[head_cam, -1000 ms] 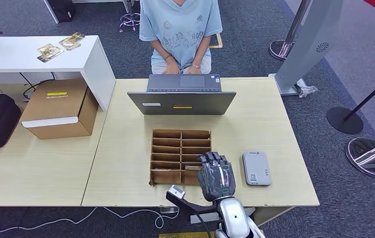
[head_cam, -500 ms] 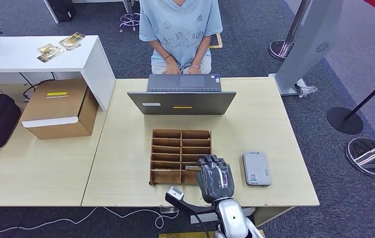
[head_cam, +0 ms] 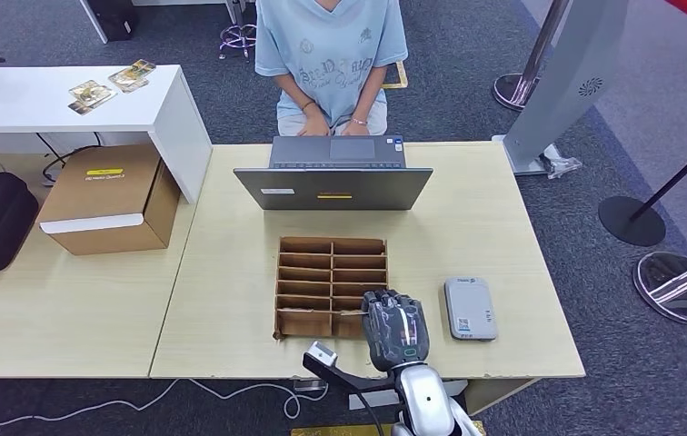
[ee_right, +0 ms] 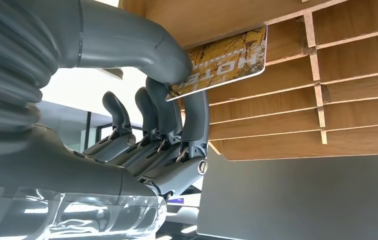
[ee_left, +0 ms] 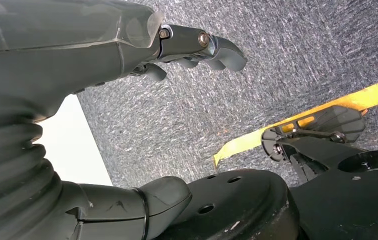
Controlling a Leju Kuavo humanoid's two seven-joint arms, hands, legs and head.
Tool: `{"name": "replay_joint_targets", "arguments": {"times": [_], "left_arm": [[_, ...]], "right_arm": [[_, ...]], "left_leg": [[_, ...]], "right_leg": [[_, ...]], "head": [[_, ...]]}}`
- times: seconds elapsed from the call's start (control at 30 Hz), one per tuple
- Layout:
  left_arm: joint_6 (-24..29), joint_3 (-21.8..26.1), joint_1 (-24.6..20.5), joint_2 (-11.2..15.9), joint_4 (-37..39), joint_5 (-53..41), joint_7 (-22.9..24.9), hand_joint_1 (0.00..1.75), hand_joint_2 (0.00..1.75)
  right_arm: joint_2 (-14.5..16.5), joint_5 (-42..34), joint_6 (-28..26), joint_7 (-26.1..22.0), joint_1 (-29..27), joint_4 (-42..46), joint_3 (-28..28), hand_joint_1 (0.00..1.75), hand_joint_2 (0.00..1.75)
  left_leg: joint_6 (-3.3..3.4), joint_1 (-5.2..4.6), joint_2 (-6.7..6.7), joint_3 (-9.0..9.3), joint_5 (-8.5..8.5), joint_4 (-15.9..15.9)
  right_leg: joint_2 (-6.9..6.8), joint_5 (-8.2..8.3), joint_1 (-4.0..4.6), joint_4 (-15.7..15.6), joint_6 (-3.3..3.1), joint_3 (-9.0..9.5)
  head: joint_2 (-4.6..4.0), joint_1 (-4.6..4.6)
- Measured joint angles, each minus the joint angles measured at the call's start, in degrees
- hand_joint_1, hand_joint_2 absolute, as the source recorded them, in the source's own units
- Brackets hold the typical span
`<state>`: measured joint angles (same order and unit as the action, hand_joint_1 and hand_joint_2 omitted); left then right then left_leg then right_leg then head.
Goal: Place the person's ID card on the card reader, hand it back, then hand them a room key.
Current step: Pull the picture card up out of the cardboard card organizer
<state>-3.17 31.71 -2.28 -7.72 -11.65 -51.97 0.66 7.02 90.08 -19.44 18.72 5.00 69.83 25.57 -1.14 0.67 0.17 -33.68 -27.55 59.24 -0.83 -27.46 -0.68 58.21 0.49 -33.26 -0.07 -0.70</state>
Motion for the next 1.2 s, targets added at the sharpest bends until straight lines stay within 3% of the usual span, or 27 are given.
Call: {"name": "replay_joint_targets", "arguments": {"times": [0.37,0.77,1.2], "left_arm": [[-0.02,0.03,0.00,0.00,0.00,-0.21,0.00,0.00,1.75],[-0.02,0.60,0.03,0.00,0.00,-0.42,-0.11,0.00,1.75],[0.00,1.27,0.06,0.00,0.00,-0.91,-0.11,0.00,1.75]], "right_arm": [[0.00,-0.55,-0.15,-0.40,-0.02,0.14,-0.03,1.42,1.75],[-0.09,-12.33,-0.97,-6.73,-2.16,6.46,-1.67,1.50,1.75],[-0.87,-17.62,-1.58,-8.84,-5.78,14.59,-4.64,1.55,1.75]], "left_leg": [[0.00,0.00,0.00,0.00,0.00,0.00],[0.00,0.00,0.00,0.00,0.00,0.00],[0.00,0.00,0.01,0.01,0.00,0.00]], "right_leg": [[0.00,0.00,0.00,0.00,0.00,0.00],[0.01,0.00,0.00,0.00,0.00,-0.02],[0.01,0.00,0.00,0.00,0.00,-0.01]], "head": [[0.00,0.00],[0.00,0.01],[0.00,0.01]]}}
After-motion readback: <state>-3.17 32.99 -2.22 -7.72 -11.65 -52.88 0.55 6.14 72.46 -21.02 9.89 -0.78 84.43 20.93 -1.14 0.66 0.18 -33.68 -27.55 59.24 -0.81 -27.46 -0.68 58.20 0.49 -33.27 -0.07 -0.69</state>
